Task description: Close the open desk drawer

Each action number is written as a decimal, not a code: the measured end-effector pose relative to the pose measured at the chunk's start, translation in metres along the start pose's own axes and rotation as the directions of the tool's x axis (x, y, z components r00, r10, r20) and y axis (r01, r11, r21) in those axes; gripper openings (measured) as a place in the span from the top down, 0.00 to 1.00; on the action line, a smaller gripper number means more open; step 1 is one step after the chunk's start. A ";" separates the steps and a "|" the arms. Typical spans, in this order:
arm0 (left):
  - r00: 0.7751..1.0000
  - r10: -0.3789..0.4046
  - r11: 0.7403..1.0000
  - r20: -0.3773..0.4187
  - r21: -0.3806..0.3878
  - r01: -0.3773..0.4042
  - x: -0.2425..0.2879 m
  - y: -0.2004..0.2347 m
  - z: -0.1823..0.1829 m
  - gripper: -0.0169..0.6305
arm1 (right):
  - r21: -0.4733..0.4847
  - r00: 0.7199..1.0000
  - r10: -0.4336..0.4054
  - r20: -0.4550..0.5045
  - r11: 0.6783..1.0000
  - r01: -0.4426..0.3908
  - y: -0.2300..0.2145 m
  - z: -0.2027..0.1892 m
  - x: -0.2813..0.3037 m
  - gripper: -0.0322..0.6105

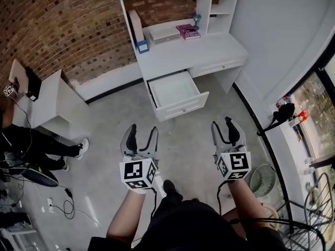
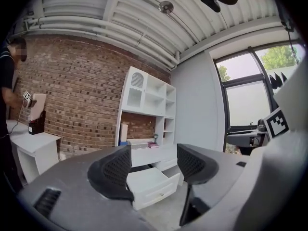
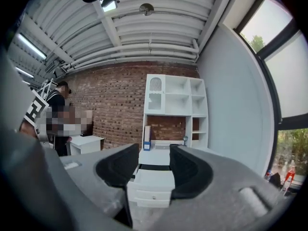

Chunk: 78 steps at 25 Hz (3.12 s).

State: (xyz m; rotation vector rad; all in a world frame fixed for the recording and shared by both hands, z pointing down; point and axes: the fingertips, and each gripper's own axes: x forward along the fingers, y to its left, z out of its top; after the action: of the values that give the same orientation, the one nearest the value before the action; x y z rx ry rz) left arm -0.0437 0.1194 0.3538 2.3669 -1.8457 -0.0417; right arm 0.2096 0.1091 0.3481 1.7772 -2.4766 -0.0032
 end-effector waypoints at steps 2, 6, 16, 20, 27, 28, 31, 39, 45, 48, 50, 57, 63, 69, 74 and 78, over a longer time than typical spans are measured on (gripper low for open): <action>1.000 -0.003 1.000 -0.006 -0.010 0.002 0.011 0.018 -0.004 0.52 | 0.001 1.000 -0.015 -0.017 1.000 0.015 0.004 -0.005 0.018 0.64; 1.000 0.004 1.000 -0.024 -0.029 -0.005 0.027 0.053 -0.012 0.52 | 0.020 0.998 -0.041 -0.055 0.999 0.042 0.013 -0.018 0.049 0.65; 0.995 0.016 0.999 -0.097 -0.045 -0.021 0.066 0.080 -0.046 0.52 | 0.042 0.984 -0.028 -0.177 0.998 0.036 0.012 -0.078 0.109 0.67; 0.989 0.054 0.998 -0.141 -0.028 -0.058 0.085 0.088 -0.063 0.52 | 0.057 0.981 -0.004 -0.192 0.998 0.015 0.006 -0.100 0.140 0.68; 0.969 0.130 0.991 -0.211 0.013 -0.130 0.133 0.096 -0.087 0.52 | 0.112 0.964 0.070 -0.255 0.993 -0.043 -0.006 -0.162 0.209 0.71; 0.965 0.140 0.990 -0.222 0.014 -0.140 0.142 0.096 -0.091 0.52 | 0.125 0.960 0.079 -0.270 0.991 -0.047 -0.009 -0.172 0.220 0.71; 0.949 0.170 0.985 -0.267 0.016 -0.172 0.161 0.093 -0.106 0.52 | 0.153 0.937 0.124 -0.327 0.985 -0.077 -0.011 -0.207 0.243 0.73; 0.897 0.258 0.964 -0.358 0.038 -0.262 0.186 0.090 -0.146 0.52 | 0.132 0.827 0.238 -0.509 0.971 -0.199 -0.015 -0.319 0.288 0.73; 0.866 0.272 0.958 -0.418 0.033 -0.285 0.187 0.096 -0.178 0.52 | 0.151 0.787 0.265 -0.556 0.964 -0.218 -0.004 -0.357 0.302 0.74; 0.863 0.249 0.963 -0.439 0.020 -0.267 0.193 0.095 -0.193 0.52 | 0.142 0.777 0.263 -0.573 0.965 -0.222 0.002 -0.372 0.308 0.74; 0.863 0.232 0.968 -0.449 0.016 -0.252 0.197 0.094 -0.203 0.52 | 0.140 0.772 0.259 -0.580 0.966 -0.218 0.004 -0.381 0.310 0.74; 0.863 0.200 0.973 -0.463 -0.008 -0.230 0.206 0.104 -0.215 0.52 | 0.139 0.751 0.229 -0.620 0.973 -0.182 0.001 -0.406 0.315 0.74; 0.862 0.175 0.975 -0.475 -0.035 -0.218 0.204 0.115 -0.237 0.52 | 0.122 0.738 0.189 -0.648 0.982 -0.144 -0.004 -0.452 0.343 0.74; 0.838 0.171 0.971 -0.518 -0.057 -0.233 0.186 0.131 -0.261 0.52 | 0.110 0.714 0.178 -0.677 0.984 -0.141 0.004 -0.473 0.353 0.73; 0.839 0.161 0.971 -0.520 -0.068 -0.228 0.185 0.144 -0.263 0.52 | 0.098 0.688 0.182 -0.702 0.982 -0.160 0.014 -0.485 0.358 0.76; 0.849 0.138 0.974 -0.510 -0.087 -0.211 0.192 0.151 -0.259 0.52 | 0.100 0.681 0.160 -0.715 0.987 -0.127 0.014 -0.491 0.365 0.82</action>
State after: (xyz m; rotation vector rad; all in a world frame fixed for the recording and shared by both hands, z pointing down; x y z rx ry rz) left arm -0.1136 -0.0777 0.6412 1.8671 -1.7160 0.4120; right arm 0.1181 -0.2053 0.8648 1.2221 -1.9995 0.6425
